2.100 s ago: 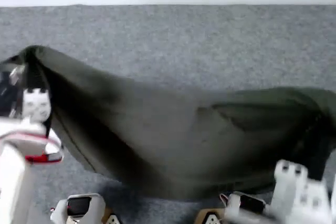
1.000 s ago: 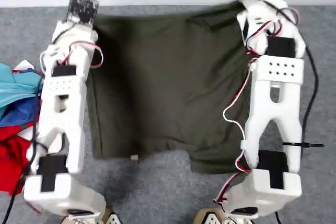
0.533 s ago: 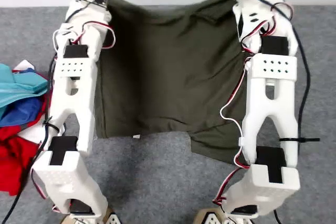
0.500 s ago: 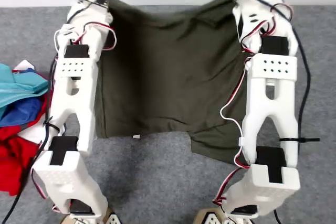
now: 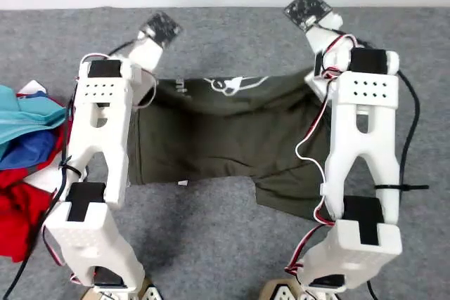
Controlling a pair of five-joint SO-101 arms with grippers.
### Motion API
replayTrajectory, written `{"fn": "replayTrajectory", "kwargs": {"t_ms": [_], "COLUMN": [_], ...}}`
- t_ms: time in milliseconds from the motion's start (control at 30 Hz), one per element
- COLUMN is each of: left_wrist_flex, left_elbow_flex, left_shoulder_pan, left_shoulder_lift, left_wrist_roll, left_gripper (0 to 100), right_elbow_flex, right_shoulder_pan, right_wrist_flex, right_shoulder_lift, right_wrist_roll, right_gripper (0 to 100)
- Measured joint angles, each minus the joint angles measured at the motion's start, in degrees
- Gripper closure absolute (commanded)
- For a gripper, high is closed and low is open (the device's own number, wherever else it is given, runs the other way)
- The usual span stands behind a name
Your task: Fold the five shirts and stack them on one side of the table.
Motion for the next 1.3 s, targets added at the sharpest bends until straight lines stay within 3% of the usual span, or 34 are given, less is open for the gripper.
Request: {"fn": "replayTrajectory", "kwargs": {"t_ms": [167,333,933,1300], "left_wrist_flex": [8.62,10.37,23.47,28.22], "left_elbow_flex": [0.0,-0.26,-0.79,-0.88], "left_shoulder_pan": [-0.44,-2.99,-5.36,-4.92], "left_shoulder_lift": [0.79,4.4,9.23,11.6], "left_wrist_roll": [-4.04,-6.59,-11.6,-12.92], "left_gripper": [99,99,99,94], "right_elbow_flex": [0.0,0.0,22.15,23.3], "right_shoulder_pan": [0.0,0.0,1.93,7.38], "right_wrist_flex": [12.31,21.71,22.33,22.33], "right_shoulder_lift": [-0.18,-0.18,-11.52,-11.52], "right_wrist_roll": [0.0,0.0,0.0,3.69], "right_gripper": [98.7,98.7,98.7,98.7]}}
